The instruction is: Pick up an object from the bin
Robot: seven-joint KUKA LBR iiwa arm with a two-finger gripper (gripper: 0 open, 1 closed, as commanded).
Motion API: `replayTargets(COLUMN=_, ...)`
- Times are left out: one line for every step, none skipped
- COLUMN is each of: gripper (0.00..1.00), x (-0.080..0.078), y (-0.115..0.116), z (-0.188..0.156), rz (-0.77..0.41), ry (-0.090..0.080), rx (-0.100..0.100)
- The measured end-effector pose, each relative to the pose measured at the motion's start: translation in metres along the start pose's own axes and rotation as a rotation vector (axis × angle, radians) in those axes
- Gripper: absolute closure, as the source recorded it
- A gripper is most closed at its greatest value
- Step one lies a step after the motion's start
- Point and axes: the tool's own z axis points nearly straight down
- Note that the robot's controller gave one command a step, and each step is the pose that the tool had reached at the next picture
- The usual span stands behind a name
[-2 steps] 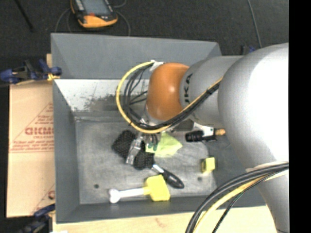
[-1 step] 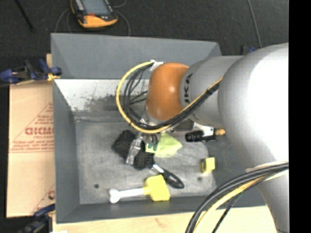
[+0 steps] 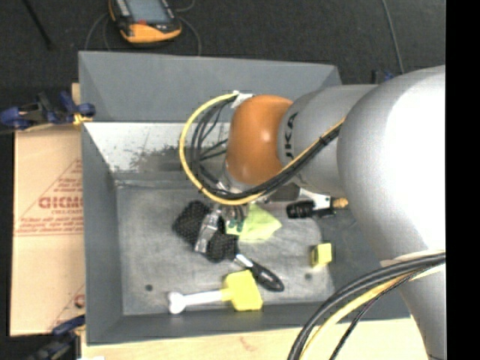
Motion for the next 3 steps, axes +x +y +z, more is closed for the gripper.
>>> replayTargets(gripper=1.0, x=0.0, y=0.0, z=-0.005, rz=-0.001, ry=-0.003, rx=0.0)
replayTargets(gripper=1.0, x=0.002, y=-0.002, z=-0.023, rz=-0.002, ry=0.004, rx=0.006)
replayTargets(gripper=1.0, x=0.002, y=-0.002, z=-0.047, rz=-0.002, ry=0.003, rx=0.008)
